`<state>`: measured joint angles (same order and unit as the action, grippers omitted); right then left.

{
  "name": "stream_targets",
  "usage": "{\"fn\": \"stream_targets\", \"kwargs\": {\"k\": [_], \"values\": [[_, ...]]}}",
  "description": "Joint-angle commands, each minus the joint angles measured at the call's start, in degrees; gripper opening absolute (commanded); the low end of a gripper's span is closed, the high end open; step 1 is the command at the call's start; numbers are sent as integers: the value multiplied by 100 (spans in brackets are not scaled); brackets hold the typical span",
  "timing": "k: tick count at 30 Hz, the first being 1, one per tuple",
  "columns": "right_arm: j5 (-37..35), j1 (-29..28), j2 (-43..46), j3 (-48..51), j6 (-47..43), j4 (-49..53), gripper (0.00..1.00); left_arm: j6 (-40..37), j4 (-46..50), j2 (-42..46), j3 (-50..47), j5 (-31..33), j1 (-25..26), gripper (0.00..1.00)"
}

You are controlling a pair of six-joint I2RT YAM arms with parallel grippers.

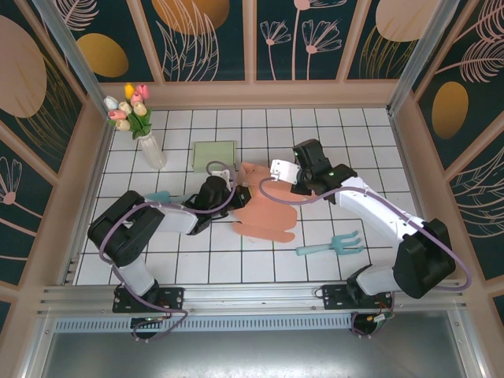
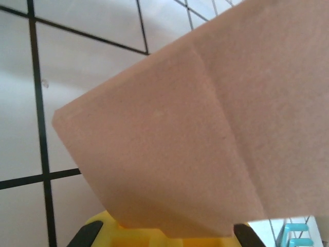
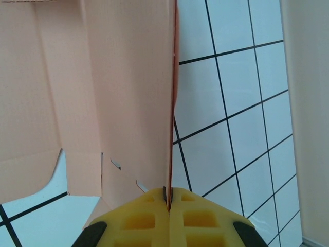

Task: Fold the paper box

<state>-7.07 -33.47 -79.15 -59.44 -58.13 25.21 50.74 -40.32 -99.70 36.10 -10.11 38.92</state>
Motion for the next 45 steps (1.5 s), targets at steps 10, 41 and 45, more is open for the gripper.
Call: {"fn": "stream_targets", "kwargs": {"k": [10,41,45], "values": [[-847,-227,92,941,-698,-1195,0,-829,374,1451,-772,1144,36,16],[-1958,-1723,254,2921,-2304,-5386,0,-2292,-459,2772,-2390,3427,22,35],[-2024,-1717,-3,3350,-2545,-6097,0,-2313,-797,2683,-2658,3402,28,35]]}}
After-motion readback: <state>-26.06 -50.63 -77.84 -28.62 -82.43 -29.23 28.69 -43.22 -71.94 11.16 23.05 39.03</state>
